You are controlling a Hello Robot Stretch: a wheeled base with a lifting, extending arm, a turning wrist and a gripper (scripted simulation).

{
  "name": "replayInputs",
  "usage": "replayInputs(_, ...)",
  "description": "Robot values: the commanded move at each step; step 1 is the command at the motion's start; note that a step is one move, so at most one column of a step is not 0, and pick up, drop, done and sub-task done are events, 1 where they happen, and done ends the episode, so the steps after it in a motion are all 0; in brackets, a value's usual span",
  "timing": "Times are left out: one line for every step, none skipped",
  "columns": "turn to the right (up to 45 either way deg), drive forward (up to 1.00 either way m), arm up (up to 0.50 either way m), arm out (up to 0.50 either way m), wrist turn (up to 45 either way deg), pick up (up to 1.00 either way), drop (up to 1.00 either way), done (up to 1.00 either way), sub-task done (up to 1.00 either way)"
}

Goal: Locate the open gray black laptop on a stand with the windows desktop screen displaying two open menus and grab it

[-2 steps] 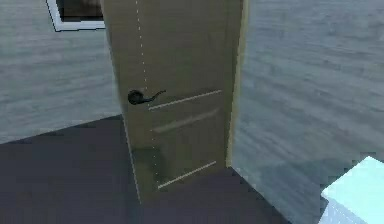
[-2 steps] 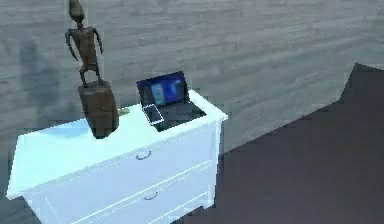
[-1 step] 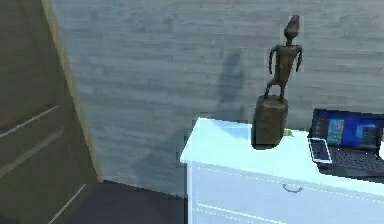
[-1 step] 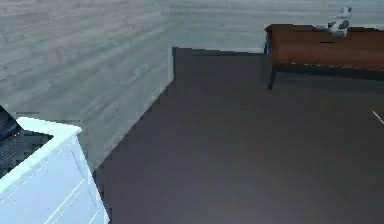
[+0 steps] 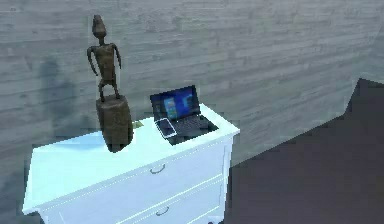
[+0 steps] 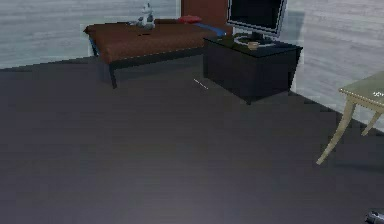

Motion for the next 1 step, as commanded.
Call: replayInputs(3.0, 0.00, 0.00, 0.00, 0.0, 0.00, 0.00, 0.00, 0.00)
